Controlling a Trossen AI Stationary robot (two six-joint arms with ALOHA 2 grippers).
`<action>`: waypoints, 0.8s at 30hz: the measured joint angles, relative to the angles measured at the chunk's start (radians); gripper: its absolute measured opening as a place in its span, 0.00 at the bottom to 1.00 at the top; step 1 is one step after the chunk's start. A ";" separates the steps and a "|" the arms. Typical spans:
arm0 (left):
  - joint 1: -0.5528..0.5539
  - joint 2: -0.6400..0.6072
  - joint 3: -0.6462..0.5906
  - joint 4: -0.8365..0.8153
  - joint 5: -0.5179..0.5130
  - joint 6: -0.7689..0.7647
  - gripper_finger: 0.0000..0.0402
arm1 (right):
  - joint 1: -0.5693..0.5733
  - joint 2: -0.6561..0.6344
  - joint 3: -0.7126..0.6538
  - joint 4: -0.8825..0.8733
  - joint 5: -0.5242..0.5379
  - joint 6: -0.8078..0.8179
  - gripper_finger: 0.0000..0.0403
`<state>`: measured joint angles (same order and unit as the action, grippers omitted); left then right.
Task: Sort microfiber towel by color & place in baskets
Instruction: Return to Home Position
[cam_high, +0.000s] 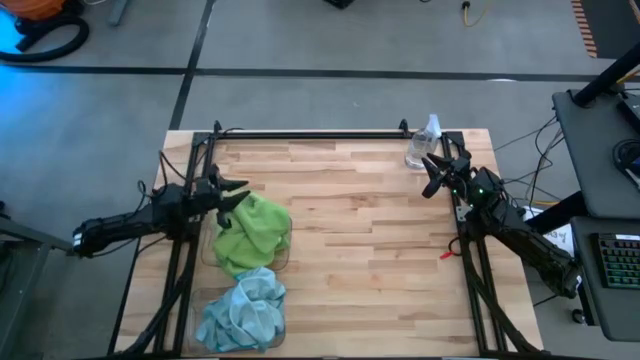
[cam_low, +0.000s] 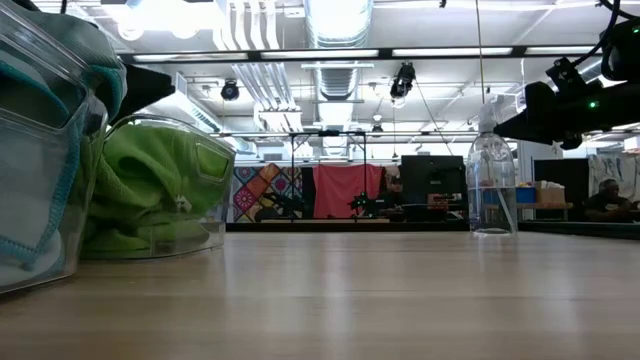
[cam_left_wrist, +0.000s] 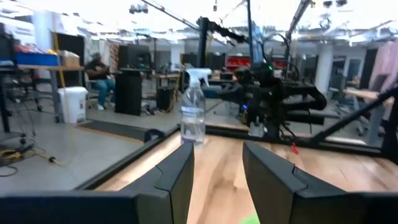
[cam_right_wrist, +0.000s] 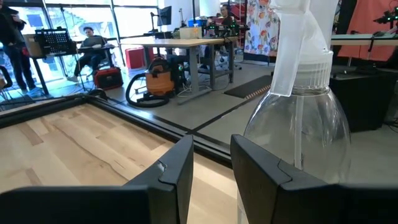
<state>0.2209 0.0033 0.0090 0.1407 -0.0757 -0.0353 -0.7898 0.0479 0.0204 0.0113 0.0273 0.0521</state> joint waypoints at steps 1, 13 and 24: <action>0.011 -0.004 0.000 0.002 0.000 0.000 0.31 | 0.000 0.000 0.000 0.000 0.000 0.000 0.25; 0.288 -0.004 0.000 -0.018 0.044 -0.111 0.31 | 0.000 0.000 0.000 0.000 0.000 0.000 0.25; 0.554 -0.003 0.000 -0.047 0.043 -0.342 0.31 | 0.000 0.000 0.000 0.000 0.000 0.000 0.25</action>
<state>0.7750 -0.0002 0.0090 0.0938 -0.0322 -0.3772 -0.7898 0.0483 0.0208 0.0116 0.0272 0.0521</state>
